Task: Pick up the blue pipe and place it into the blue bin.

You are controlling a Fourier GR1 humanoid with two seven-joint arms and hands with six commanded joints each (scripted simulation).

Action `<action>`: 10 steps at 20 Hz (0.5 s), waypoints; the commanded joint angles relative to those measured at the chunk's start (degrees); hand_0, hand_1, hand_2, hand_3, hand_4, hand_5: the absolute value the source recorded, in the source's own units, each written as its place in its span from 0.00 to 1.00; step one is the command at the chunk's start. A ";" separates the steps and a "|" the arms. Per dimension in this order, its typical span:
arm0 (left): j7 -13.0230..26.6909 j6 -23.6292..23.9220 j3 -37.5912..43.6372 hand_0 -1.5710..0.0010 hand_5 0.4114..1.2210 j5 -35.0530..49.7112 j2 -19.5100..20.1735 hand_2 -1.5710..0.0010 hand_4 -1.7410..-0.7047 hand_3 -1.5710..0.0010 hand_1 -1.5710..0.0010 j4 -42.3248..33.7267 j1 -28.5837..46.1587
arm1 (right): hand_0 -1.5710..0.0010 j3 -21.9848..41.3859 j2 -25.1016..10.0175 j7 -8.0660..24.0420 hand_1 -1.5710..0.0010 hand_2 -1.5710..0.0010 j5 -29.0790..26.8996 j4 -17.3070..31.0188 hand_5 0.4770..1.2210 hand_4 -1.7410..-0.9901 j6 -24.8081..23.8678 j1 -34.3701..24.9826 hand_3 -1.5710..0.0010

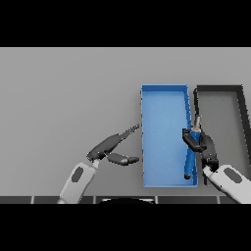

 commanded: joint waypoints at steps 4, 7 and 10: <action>-0.43 0.32 -0.41 1.00 0.02 -0.49 -0.19 1.00 0.83 1.00 1.00 -0.42 -0.16 | 0.95 6.45 -2.33 -0.38 0.95 0.95 -3.43 0.79 0.50 0.90 -1.85 -4.13 0.97; -0.63 0.72 -0.21 1.00 0.02 -0.66 -0.10 1.00 0.82 1.00 1.00 -0.51 -0.14 | 0.97 10.66 -4.26 -0.33 0.98 0.98 -4.12 1.52 0.38 0.93 -2.12 -7.80 0.99; 0.01 0.65 0.04 1.00 0.02 -0.52 -0.16 1.00 0.82 1.00 1.00 -0.05 -0.26 | 0.99 11.97 -4.35 0.00 0.99 0.99 -5.04 2.70 0.29 0.94 -2.38 -8.62 0.99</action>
